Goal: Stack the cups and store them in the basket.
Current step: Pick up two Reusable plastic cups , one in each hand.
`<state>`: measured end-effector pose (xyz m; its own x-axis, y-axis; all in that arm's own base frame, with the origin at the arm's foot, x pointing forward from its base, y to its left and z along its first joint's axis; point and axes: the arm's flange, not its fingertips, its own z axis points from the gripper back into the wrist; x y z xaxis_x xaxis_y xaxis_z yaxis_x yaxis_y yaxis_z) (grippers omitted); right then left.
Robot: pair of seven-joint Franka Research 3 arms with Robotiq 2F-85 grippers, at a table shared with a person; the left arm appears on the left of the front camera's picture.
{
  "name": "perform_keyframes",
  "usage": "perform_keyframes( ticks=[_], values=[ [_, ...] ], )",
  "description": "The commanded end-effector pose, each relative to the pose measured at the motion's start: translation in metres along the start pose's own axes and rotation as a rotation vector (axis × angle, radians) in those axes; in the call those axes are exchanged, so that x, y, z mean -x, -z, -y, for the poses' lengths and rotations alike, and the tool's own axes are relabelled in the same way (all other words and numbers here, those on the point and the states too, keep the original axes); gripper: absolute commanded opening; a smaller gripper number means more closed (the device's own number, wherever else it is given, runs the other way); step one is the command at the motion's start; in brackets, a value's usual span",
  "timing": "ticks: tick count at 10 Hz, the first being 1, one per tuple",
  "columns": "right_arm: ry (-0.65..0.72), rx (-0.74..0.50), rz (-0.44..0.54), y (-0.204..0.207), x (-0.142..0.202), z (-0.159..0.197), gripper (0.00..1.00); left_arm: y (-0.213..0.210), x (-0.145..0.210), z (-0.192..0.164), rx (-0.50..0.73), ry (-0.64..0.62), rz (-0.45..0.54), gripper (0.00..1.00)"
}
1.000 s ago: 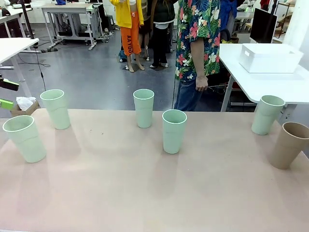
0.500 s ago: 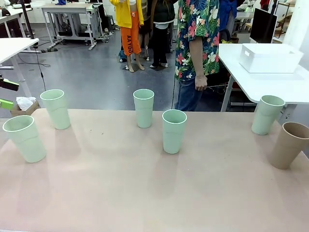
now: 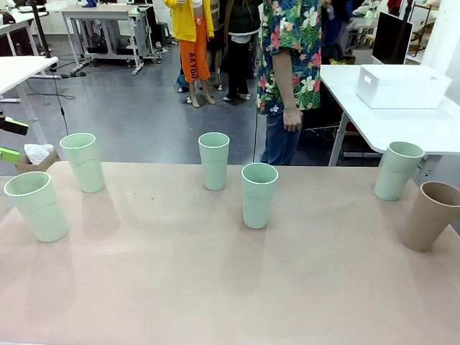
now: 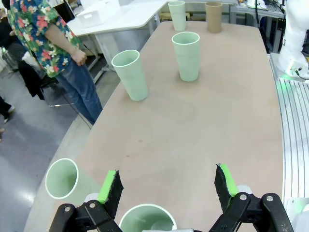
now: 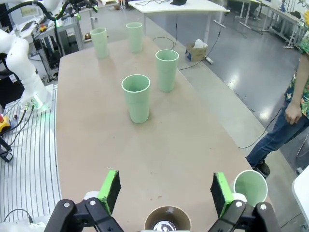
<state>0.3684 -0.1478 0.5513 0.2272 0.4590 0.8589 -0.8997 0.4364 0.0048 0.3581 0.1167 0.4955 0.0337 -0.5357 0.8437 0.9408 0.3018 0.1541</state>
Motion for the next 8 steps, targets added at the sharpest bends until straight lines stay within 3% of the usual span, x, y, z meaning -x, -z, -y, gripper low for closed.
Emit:
perform_keyframes(
  ticks=[1, 8],
  values=[
    [-0.013, 0.002, 0.016, -0.0001, -0.0020, 0.0009, 1.00, -0.0004, -0.0012, -0.0004, -0.002, 0.002, 0.018, 1.00],
    [-0.013, 0.002, 0.016, -0.0001, -0.0020, 0.0009, 1.00, -0.0004, -0.0012, -0.0004, -0.002, 0.002, 0.018, 1.00]
  ],
)
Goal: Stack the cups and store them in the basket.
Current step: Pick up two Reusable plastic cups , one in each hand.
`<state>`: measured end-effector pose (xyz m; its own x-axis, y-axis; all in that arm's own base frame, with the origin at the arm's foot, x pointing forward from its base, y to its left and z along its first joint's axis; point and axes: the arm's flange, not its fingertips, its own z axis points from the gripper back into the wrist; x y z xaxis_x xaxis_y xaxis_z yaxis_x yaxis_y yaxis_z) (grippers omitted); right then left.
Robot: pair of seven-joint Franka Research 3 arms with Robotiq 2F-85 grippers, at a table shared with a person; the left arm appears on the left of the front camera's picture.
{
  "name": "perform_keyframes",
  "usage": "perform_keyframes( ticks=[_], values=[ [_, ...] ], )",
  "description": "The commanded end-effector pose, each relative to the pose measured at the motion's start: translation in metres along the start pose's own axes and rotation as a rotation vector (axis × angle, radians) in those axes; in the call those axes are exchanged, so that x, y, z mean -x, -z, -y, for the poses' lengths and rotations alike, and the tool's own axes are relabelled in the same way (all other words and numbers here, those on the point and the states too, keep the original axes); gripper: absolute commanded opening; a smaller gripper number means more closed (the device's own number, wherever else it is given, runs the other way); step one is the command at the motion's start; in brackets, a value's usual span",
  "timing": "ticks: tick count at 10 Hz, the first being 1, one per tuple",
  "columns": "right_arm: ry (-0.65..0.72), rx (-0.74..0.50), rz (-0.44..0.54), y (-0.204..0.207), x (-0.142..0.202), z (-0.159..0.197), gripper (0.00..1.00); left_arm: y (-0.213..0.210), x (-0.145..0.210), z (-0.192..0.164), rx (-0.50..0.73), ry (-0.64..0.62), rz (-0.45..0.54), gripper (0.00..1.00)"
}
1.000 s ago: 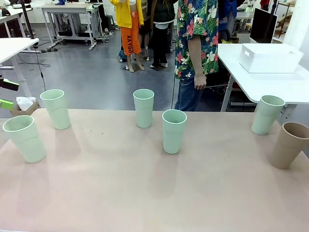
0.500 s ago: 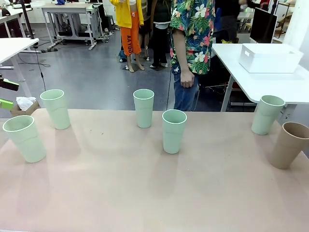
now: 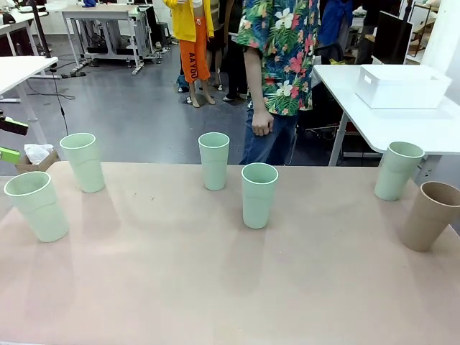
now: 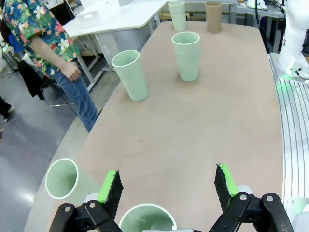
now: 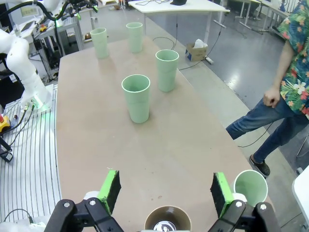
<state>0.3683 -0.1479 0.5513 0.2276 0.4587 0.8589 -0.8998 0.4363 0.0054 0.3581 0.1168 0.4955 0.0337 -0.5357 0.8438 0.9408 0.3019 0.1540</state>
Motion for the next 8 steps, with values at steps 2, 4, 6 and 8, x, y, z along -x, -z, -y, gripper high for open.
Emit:
perform_keyframes(
  ticks=[2, 4, 6, 8],
  values=[
    [-0.014, 0.002, 0.016, 0.0001, -0.0021, 0.0010, 1.00, -0.0003, -0.0012, -0.0004, -0.002, 0.002, 0.018, 1.00],
    [-0.014, 0.002, 0.016, 0.0001, -0.0021, 0.0010, 1.00, -0.0003, -0.0012, -0.0004, -0.002, 0.002, 0.018, 1.00],
    [-0.014, 0.002, 0.016, 0.0001, -0.0021, 0.0010, 1.00, -0.0003, -0.0012, -0.0004, -0.002, 0.002, 0.018, 1.00],
    [-0.014, 0.002, 0.016, 0.0001, -0.0021, 0.0010, 1.00, -0.0003, -0.0012, -0.0004, -0.002, 0.002, 0.018, 1.00]
  ],
)
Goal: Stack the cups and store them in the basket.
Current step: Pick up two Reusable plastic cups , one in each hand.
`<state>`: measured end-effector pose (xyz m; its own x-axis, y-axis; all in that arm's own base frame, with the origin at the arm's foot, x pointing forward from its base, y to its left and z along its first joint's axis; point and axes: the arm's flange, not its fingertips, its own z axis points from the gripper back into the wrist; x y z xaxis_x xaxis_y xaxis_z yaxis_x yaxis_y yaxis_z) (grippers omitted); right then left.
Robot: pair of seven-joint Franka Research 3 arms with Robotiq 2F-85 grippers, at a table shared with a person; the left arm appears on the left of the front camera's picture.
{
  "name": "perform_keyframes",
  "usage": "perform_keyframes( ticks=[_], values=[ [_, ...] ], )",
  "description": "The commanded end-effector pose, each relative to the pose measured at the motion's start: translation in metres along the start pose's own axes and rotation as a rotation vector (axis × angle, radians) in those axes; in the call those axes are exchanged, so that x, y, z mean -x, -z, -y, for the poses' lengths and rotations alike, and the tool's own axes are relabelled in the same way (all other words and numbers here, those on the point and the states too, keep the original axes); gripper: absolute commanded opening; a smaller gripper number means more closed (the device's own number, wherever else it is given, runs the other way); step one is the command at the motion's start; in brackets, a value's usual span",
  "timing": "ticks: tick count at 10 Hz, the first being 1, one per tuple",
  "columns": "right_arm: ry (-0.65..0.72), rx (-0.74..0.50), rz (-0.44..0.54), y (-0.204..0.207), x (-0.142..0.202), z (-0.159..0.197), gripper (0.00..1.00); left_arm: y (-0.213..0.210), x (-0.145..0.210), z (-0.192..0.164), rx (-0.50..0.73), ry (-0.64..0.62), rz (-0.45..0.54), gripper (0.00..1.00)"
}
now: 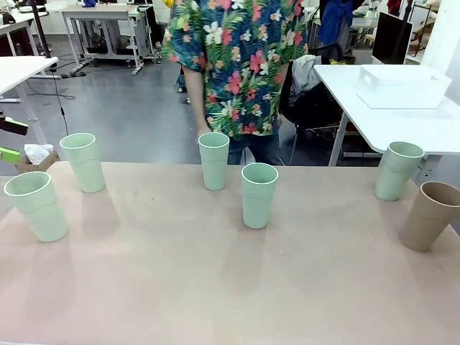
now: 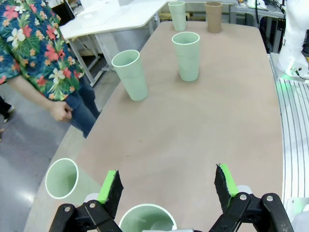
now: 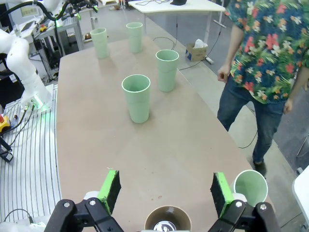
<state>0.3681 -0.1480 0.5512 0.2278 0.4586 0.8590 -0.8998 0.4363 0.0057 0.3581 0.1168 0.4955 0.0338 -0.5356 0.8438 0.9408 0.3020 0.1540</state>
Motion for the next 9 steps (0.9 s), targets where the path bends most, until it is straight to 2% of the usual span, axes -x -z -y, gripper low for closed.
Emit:
perform_keyframes(
  ticks=[1, 9],
  values=[
    [-0.014, 0.003, 0.016, 0.0002, -0.0022, 0.0011, 1.00, -0.0003, -0.0012, -0.0004, -0.002, 0.002, 0.018, 1.00],
    [-0.014, 0.003, 0.016, 0.0002, -0.0022, 0.0011, 1.00, -0.0003, -0.0012, -0.0004, -0.002, 0.002, 0.018, 1.00]
  ],
)
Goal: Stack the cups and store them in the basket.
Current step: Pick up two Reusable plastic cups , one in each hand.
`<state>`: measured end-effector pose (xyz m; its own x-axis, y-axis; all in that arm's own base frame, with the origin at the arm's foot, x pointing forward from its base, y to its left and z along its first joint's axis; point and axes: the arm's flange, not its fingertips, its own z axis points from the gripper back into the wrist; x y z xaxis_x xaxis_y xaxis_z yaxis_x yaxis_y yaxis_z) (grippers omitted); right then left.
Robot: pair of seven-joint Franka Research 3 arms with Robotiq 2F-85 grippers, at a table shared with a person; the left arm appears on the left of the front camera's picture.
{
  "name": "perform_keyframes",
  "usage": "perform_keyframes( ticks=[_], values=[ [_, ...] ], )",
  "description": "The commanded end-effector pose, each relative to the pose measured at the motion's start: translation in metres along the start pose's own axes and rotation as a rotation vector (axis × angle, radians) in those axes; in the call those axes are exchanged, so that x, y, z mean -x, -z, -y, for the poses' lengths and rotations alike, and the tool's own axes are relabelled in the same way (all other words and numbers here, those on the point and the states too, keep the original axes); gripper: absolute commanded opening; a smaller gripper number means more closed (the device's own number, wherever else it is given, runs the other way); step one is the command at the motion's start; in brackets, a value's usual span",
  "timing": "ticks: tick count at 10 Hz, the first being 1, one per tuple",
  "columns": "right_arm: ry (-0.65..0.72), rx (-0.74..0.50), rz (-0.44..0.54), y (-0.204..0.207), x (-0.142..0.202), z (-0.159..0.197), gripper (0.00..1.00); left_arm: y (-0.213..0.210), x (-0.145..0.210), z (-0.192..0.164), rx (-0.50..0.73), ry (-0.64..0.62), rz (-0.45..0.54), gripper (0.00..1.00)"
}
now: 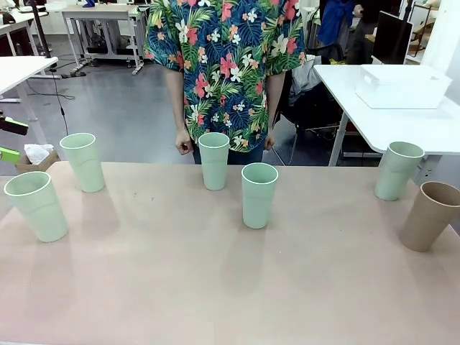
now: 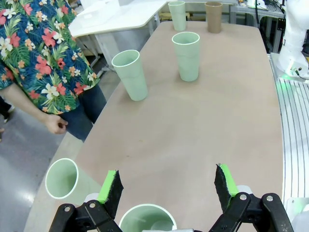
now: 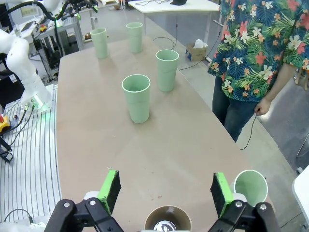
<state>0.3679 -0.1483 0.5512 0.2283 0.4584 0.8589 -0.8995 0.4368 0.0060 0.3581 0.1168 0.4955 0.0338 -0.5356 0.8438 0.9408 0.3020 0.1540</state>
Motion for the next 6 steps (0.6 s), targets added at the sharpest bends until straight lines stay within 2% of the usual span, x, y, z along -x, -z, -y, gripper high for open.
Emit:
perform_keyframes(
  ticks=[1, 6],
  values=[
    [-0.015, 0.002, 0.016, 0.0005, -0.0024, 0.0011, 1.00, -0.0003, -0.0012, -0.0004, -0.002, 0.002, 0.018, 1.00],
    [-0.015, 0.002, 0.016, 0.0005, -0.0024, 0.0011, 1.00, -0.0003, -0.0012, -0.0004, -0.002, 0.002, 0.018, 1.00]
  ],
)
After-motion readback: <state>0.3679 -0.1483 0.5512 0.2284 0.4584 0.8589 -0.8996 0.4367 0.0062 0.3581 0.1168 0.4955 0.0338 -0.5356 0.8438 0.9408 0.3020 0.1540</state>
